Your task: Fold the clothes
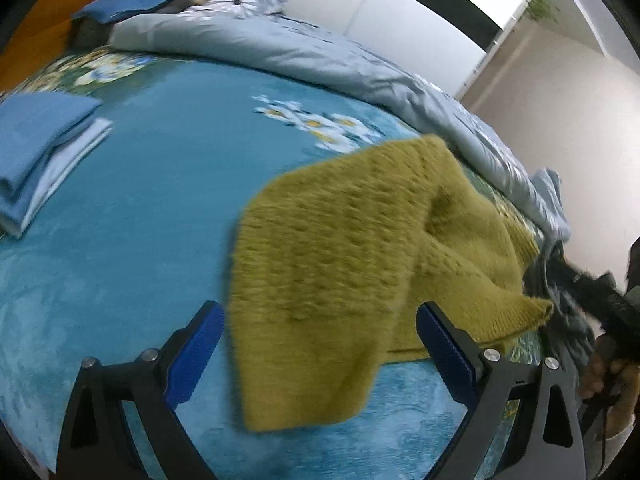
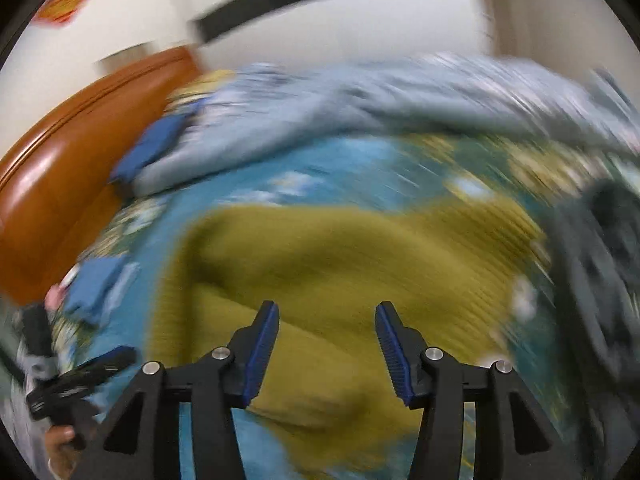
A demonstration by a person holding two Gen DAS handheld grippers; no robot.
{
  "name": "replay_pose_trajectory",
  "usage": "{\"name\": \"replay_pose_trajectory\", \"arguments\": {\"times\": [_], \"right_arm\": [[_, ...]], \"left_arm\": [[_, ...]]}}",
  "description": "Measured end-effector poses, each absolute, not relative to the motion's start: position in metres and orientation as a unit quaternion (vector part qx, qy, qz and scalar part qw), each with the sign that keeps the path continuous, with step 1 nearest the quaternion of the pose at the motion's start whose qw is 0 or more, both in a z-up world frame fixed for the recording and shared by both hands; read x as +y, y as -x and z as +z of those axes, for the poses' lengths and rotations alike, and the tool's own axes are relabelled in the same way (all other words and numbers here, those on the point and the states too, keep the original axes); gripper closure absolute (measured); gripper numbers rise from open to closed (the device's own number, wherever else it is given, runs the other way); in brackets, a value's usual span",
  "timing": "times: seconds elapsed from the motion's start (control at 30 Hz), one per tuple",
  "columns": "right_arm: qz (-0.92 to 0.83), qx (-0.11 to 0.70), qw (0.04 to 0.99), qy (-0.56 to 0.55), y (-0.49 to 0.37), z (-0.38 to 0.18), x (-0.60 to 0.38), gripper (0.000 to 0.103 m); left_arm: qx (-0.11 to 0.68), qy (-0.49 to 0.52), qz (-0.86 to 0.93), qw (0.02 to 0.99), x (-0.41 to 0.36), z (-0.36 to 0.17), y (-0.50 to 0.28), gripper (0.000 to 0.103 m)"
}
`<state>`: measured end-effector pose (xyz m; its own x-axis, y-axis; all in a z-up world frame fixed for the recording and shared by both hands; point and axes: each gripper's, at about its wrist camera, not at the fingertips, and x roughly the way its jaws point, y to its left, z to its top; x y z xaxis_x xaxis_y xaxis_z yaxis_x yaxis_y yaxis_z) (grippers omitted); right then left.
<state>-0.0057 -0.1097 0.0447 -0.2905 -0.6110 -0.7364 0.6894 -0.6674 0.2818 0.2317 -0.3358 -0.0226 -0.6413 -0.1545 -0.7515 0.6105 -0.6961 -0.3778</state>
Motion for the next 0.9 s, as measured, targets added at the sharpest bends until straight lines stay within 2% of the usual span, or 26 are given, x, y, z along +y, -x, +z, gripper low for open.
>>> {"name": "replay_pose_trajectory", "arguments": {"times": [0.2,0.37,0.53,0.6,0.67,0.73,0.77,0.83,0.9], "right_arm": [[-0.806,-0.021,0.353,-0.476,0.025,0.003,-0.051,0.049],[-0.799,-0.052,0.339,-0.494,0.032,-0.015,-0.030,0.049],[-0.795,-0.059,0.342,-0.497,0.032,-0.018,-0.015,0.049],[-0.795,-0.056,0.342,-0.497,0.030,-0.019,-0.009,0.049],[-0.794,-0.057,0.343,-0.498,0.030,-0.022,-0.002,0.049],[-0.793,-0.060,0.343,-0.500,0.032,-0.024,0.005,0.049],[-0.792,-0.062,0.342,-0.501,0.032,-0.026,0.009,0.049],[-0.790,-0.069,0.340,-0.506,0.035,-0.030,0.014,0.049],[-0.788,-0.075,0.341,-0.508,0.036,-0.032,0.016,0.049]], "left_arm": [[0.260,-0.372,-0.877,0.158,-0.292,-0.007,-0.188,0.006],[0.180,-0.378,-0.907,0.054,-0.233,0.009,-0.133,0.006],[0.083,-0.412,-0.907,0.032,-0.189,-0.002,-0.089,0.006],[0.079,-0.421,-0.903,0.027,-0.188,-0.009,-0.080,0.007],[0.087,-0.426,-0.900,0.027,-0.189,-0.014,-0.078,0.019],[0.096,-0.429,-0.898,0.029,-0.192,-0.019,-0.076,0.046],[0.100,-0.429,-0.897,0.032,-0.194,-0.020,-0.076,0.053],[0.110,-0.423,-0.899,0.040,-0.203,-0.019,-0.078,0.091],[0.140,-0.408,-0.901,0.040,-0.218,-0.013,-0.083,0.094]]}}
